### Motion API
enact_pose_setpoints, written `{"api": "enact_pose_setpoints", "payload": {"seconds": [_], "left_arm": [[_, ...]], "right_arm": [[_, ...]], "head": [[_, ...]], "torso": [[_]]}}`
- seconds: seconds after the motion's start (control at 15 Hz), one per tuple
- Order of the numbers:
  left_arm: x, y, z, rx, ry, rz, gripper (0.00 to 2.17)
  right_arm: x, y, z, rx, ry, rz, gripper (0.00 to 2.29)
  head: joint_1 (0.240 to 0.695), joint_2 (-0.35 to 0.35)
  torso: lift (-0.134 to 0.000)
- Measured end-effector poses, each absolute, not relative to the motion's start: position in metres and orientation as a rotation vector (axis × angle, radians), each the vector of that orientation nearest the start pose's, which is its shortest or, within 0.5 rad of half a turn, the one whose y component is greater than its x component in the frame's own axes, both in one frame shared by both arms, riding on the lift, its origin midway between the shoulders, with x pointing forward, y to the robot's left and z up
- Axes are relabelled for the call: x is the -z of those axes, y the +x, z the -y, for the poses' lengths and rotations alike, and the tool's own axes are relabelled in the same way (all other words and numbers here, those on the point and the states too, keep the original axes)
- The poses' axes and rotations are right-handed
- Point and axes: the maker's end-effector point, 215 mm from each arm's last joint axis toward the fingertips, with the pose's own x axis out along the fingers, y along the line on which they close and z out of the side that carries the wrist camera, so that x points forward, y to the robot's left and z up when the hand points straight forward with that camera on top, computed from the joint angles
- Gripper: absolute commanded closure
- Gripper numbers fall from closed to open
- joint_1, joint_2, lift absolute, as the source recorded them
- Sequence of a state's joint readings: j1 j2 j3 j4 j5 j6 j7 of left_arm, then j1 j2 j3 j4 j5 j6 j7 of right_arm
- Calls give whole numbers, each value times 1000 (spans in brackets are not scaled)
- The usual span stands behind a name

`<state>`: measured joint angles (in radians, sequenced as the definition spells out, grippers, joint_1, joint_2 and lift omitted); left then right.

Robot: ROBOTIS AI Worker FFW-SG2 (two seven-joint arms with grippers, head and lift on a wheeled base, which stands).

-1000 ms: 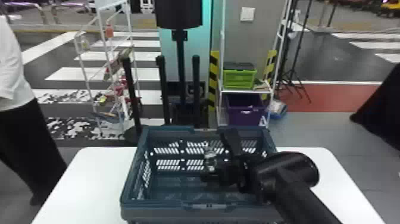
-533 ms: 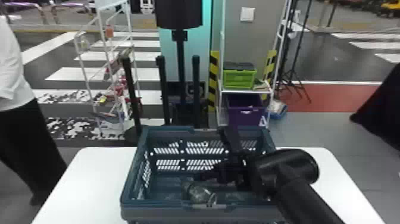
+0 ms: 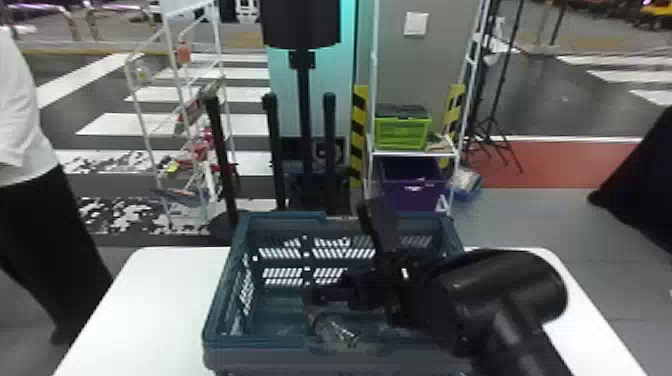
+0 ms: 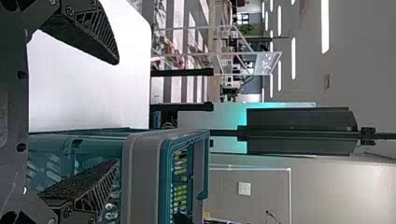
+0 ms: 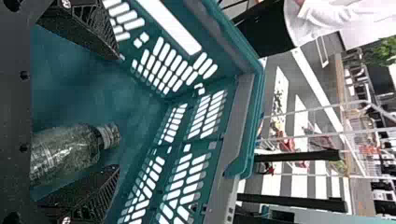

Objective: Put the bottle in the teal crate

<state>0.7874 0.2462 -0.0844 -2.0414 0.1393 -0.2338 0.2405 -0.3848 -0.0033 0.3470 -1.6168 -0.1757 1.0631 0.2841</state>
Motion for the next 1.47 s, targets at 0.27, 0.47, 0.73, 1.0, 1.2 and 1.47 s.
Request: {"api": "enact_pose_setpoints", "payload": {"seconds": [0.27,0.47,0.73,1.0,1.2,1.47], "left_arm": [[386,346,-252,-49,2,-102,140],[383,347,-248,-43,0,-101,140],[377,349,-240,-34,-3,-93,140],[373,351,-238,-30,-34,-92,140],[371,352,-238,-31,-35,-90,140],[372,355,-234,-26,-36,-95,140]], "right_arm": [[356,544,31,-575,-42,-599,53],[335,526,71,-523,-33,-501,53],[296,493,109,-471,-19,-292,53],[274,450,144,-400,6,-91,56],[275,419,174,-335,19,3,60],[299,389,210,-255,22,29,63]], "head": [[499,0],[499,0],[499,0],[499,0],[499,0],[499,0]], "torso": [[0],[0],[0],[0],[0],[0]]}}
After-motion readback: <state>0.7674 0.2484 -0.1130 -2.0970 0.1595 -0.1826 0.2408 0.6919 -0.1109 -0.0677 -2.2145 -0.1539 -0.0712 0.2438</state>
